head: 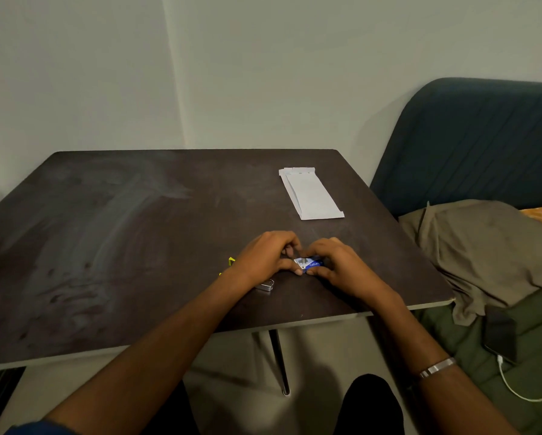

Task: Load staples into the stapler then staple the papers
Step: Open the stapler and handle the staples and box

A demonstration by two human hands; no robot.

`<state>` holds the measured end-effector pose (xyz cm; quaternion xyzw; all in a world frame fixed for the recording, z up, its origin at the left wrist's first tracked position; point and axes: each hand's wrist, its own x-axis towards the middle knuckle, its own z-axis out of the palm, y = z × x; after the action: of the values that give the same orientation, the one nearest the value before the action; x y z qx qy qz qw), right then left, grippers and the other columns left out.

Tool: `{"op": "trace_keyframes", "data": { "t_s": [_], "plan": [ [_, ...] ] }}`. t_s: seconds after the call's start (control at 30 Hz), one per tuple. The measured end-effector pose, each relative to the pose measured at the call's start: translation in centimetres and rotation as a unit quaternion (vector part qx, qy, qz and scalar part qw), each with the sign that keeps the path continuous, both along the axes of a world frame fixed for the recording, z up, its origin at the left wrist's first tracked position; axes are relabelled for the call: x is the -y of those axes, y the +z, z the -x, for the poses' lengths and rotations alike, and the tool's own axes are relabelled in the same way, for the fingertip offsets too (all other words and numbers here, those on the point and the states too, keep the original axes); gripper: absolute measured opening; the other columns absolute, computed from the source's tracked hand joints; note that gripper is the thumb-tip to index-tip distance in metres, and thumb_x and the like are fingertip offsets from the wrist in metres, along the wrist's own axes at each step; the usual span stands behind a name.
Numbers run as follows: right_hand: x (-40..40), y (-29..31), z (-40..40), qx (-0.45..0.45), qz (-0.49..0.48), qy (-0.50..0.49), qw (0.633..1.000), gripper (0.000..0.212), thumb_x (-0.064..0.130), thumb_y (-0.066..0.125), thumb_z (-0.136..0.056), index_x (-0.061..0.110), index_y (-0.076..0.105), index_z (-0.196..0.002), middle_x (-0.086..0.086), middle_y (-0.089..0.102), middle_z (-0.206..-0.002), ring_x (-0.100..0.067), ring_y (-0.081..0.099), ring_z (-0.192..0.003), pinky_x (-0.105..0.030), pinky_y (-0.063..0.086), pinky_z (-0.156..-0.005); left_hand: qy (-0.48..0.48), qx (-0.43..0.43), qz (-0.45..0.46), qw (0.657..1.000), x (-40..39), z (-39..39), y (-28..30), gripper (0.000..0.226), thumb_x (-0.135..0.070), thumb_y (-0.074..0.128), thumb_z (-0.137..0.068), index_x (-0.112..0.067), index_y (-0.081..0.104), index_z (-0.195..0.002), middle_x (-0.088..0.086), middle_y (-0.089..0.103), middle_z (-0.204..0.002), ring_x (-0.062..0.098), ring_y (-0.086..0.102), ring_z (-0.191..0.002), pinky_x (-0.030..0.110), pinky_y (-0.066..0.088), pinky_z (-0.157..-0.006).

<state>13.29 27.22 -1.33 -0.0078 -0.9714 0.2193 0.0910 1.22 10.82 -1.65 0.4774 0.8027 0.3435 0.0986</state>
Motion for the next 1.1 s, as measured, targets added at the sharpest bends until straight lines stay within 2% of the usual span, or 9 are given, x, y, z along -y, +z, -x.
{"op": "trace_keyframes", "data": {
  "t_s": [0.17,0.3,0.4,0.53,0.63,0.77,0.97,1.1],
  "plan": [
    [0.1,0.4,-0.3,0.009,0.003,0.008,1.0,0.029,0.025,0.074,-0.079,0.022,0.066,-0.107,0.006,0.063,-0.104,-0.01,0.05,-0.095,-0.022,0.045,-0.078,-0.019,-0.039,0.042,0.998,-0.1,0.2,0.7,0.044,-0.043,0.085,-0.058,-0.019,0.065,-0.089,-0.004,0.065,-0.087,0.011,0.059,-0.081,0.03,0.049,-0.07],
    [0.1,0.4,-0.5,0.025,0.013,0.012,1.0,0.028,0.029,0.074,-0.079,0.025,0.066,-0.105,0.01,0.062,-0.101,-0.008,0.048,-0.095,-0.017,0.04,-0.075,-0.03,-0.061,0.065,0.996,0.5,0.1,1.0,0.045,-0.045,0.083,-0.061,-0.018,0.066,-0.092,-0.003,0.065,-0.092,0.01,0.057,-0.084,0.027,0.046,-0.072],
    [0.4,0.4,-0.7,0.031,0.024,-0.001,0.999,0.028,0.036,0.073,-0.079,0.028,0.064,-0.105,0.014,0.059,-0.101,-0.006,0.046,-0.098,-0.01,0.035,-0.073,-0.014,-0.006,0.046,0.999,2.1,0.9,1.6,0.038,-0.038,0.083,-0.067,-0.017,0.068,-0.095,-0.003,0.066,-0.096,0.008,0.06,-0.088,0.02,0.047,-0.075],
    [1.6,0.3,-0.7,0.016,0.029,-0.021,0.999,0.025,0.039,0.069,-0.082,0.029,0.062,-0.104,0.015,0.054,-0.1,-0.004,0.044,-0.096,-0.011,0.036,-0.071,0.036,0.034,0.027,0.998,6.5,2.3,2.5,0.04,-0.04,0.082,-0.069,-0.022,0.07,-0.102,-0.008,0.067,-0.104,0.003,0.061,-0.097,0.007,0.042,-0.081],
    [3.1,0.2,-0.3,0.008,0.04,-0.021,0.999,0.029,0.04,0.068,-0.082,0.027,0.064,-0.107,0.015,0.055,-0.101,-0.003,0.046,-0.097,-0.013,0.038,-0.072,0.03,0.068,0.048,0.996,9.6,2.4,1.9,0.049,-0.042,0.084,-0.065,-0.027,0.068,-0.11,-0.012,0.063,-0.11,0.0,0.058,-0.104,0.01,0.042,-0.088],
    [5.3,0.5,0.5,0.0,0.052,-0.009,0.999,0.029,0.041,0.069,-0.082,0.026,0.065,-0.107,0.01,0.059,-0.104,-0.006,0.052,-0.095,-0.014,0.041,-0.074,0.006,0.05,0.048,0.998,11.4,1.7,0.4,0.057,-0.039,0.085,-0.063,-0.026,0.065,-0.115,-0.008,0.06,-0.111,0.004,0.058,-0.104,0.017,0.045,-0.091],
    [7.6,0.8,1.6,-0.007,0.057,0.021,0.998,0.031,0.035,0.07,-0.082,0.021,0.066,-0.109,0.004,0.061,-0.105,-0.007,0.055,-0.089,-0.013,0.041,-0.071,0.052,0.013,-0.027,0.998,11.6,0.7,-1.0,0.045,-0.032,0.082,-0.07,-0.024,0.067,-0.111,-0.007,0.064,-0.106,0.006,0.059,-0.1,0.028,0.05,-0.089],
    [8.9,0.6,2.3,-0.003,0.047,0.042,0.998,0.03,0.034,0.069,-0.083,0.021,0.063,-0.11,0.004,0.058,-0.108,-0.006,0.052,-0.092,-0.015,0.041,-0.076,0.07,0.009,-0.056,0.996,12.0,0.1,-1.4,0.042,-0.033,0.081,-0.07,-0.025,0.067,-0.109,-0.01,0.064,-0.103,0.004,0.059,-0.097,0.024,0.048,-0.086]
  ]
}}
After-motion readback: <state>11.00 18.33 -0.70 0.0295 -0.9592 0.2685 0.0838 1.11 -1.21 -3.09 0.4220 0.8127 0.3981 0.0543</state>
